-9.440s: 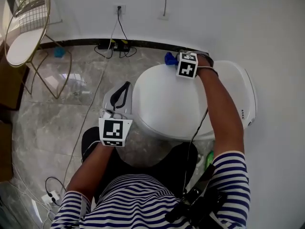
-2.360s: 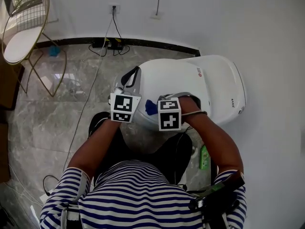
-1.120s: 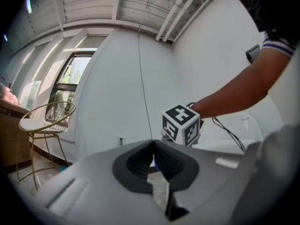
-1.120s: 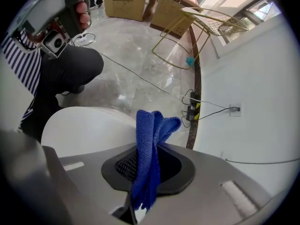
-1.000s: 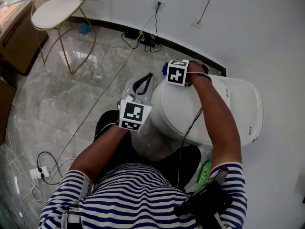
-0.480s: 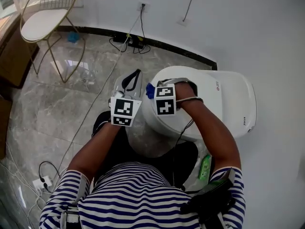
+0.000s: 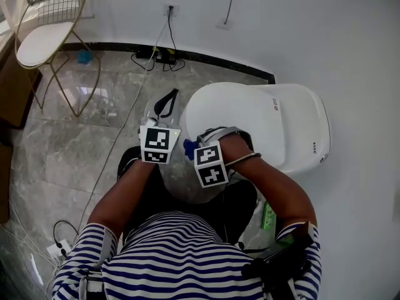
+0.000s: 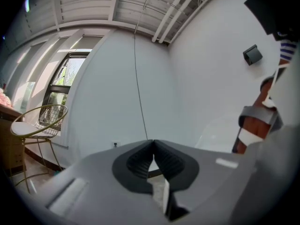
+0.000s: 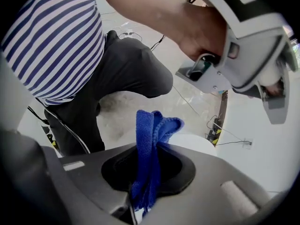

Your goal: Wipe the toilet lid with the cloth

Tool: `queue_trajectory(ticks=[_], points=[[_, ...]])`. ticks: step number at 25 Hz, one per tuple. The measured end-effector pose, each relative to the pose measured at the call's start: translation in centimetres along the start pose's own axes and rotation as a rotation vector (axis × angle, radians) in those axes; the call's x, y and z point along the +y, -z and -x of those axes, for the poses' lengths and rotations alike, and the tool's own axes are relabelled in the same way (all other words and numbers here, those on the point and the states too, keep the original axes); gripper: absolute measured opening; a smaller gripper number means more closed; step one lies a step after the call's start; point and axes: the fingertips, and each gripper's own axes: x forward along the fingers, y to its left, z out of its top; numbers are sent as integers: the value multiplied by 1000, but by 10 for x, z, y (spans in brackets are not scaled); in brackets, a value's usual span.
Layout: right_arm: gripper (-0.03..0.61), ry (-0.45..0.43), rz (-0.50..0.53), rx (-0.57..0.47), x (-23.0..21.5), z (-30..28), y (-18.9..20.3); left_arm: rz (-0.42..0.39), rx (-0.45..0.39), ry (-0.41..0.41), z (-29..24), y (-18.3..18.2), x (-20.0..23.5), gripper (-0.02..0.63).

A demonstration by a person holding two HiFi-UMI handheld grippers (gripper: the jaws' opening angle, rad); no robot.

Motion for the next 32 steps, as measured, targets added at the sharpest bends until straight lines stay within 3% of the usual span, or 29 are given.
queue_trajectory(ticks=[7,12,16,24,26,28,32], points=[[64,-24,7,-22,25,1,-6,-5,-6,27,-8,-5,-17,5],[64,-68,-105,-143,45,8,-14,-12,-9,55,-15,-9,-32,5],[66,-53,-299,-297,49,18,-6,-24,-12,81,-24,-13,-46,5],[66,104,-917,-714,11,58,57,-11,-16,103,-46,-23,-73,5],[66,169,-1062,-838,-2,69,76,-8,-18,99,-53,-28,-77,5],[66,290,-1201,-949,-18,83,100,-6,-21,102,-60,-33,-83,5],[67,686,-1414,-1036,-39,110,160,-9,-20,133,-68,-38,-105,5]])
